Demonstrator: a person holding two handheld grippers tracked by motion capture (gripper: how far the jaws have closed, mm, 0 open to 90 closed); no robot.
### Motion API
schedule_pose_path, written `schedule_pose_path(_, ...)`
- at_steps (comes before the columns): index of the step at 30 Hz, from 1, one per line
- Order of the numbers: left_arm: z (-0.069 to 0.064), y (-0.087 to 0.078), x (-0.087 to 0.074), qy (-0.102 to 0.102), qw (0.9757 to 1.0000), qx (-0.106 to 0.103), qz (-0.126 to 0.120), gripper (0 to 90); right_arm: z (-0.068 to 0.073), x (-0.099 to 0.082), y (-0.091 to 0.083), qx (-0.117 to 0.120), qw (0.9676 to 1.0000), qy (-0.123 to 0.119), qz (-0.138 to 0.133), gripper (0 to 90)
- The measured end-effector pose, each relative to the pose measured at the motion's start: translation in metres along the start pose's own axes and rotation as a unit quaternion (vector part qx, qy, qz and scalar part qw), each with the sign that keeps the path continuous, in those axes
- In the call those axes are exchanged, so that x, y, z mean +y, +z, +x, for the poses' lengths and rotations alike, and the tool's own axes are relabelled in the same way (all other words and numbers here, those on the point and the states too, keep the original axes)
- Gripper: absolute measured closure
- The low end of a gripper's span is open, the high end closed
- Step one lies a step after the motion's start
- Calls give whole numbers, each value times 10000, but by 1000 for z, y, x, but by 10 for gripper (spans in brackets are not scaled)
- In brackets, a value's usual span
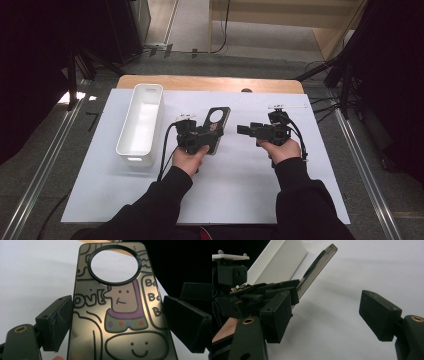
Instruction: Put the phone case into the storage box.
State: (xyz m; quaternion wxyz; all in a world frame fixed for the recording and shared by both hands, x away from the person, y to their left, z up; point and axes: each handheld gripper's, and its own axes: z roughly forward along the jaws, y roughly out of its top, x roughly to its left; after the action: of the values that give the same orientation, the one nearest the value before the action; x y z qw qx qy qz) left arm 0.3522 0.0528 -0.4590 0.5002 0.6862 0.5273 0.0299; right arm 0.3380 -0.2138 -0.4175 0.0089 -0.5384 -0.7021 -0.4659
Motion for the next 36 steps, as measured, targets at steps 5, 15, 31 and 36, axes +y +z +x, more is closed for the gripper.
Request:
schedule_pose_path(5,-2,0,-3,14,10000,-8,-29,114,1,6,3,-34,10000,40,32,253)
schedule_pose_path(15,-5,0,-8,-19,9999,7,-128,114,-1,14,8,-6,9994,307,137,276)
schedule_pose_path(31,-9,1,-12,-23,9999,14,-148,114,-1,25,20,-51,9985,523,150,297)
schedule_pose_path(36,-8,2,-12,-48,9999,16,-134,114,0,29,23,-43,9981,598,142,298)
